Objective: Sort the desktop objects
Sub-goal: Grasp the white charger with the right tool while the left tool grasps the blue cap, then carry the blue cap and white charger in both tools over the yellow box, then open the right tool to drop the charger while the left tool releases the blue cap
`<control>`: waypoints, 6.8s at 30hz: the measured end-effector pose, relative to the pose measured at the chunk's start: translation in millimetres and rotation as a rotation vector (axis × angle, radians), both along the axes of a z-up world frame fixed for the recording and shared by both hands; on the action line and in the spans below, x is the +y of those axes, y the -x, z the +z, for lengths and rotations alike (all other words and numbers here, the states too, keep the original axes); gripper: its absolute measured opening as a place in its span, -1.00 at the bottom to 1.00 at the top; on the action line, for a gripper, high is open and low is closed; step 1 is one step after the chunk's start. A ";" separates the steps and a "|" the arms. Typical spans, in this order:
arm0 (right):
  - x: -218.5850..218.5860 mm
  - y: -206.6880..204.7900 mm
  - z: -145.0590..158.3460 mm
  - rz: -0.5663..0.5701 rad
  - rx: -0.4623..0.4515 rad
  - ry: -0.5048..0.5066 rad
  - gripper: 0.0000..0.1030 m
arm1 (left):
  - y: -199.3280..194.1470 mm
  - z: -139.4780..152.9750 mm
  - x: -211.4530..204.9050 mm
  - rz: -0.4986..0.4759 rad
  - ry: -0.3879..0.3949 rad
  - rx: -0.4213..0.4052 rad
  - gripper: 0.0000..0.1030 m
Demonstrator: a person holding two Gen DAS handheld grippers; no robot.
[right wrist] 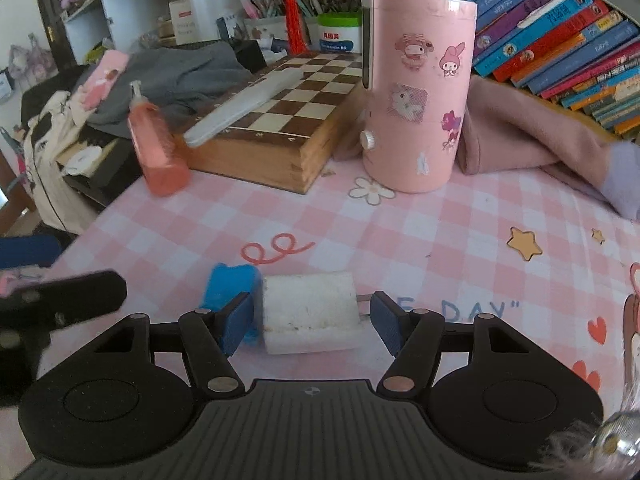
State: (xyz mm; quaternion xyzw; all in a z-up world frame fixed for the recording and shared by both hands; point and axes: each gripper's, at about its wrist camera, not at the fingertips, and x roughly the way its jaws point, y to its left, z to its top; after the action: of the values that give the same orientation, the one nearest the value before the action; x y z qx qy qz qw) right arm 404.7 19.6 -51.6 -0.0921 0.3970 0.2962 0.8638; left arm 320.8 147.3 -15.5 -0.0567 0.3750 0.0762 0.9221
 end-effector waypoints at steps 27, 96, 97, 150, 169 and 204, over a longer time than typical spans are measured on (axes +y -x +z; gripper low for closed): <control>-66.9 -2.6 -3.4 -0.211 0.034 0.024 0.21 | -52.5 -55.2 -36.9 -0.141 -0.050 0.113 -0.02; -117.6 322.4 78.2 -0.339 -0.065 -0.104 0.21 | 225.7 53.3 -37.1 -0.488 0.266 -0.147 -0.45; -118.9 325.3 77.9 -0.345 -0.064 -0.104 0.21 | 226.8 52.9 -39.1 -0.498 0.270 -0.143 -0.45; -261.3 361.4 84.8 -0.800 -0.104 -0.103 0.21 | 189.4 75.4 -199.2 -0.952 0.310 -0.175 -0.46; -305.5 254.8 117.4 -0.541 -0.255 -0.100 0.21 | 106.6 88.9 -249.7 -0.753 0.247 -0.233 -0.46; -322.0 122.4 40.9 -0.063 0.019 0.013 0.22 | 37.6 12.6 -323.7 -0.546 -0.095 0.001 -0.41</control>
State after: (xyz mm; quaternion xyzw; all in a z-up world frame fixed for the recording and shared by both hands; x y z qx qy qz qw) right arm 282.4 -302.3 -10.7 -0.0821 0.4097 0.2670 0.8684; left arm 283.2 -176.4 -2.9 0.0897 0.3727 -0.1579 0.9100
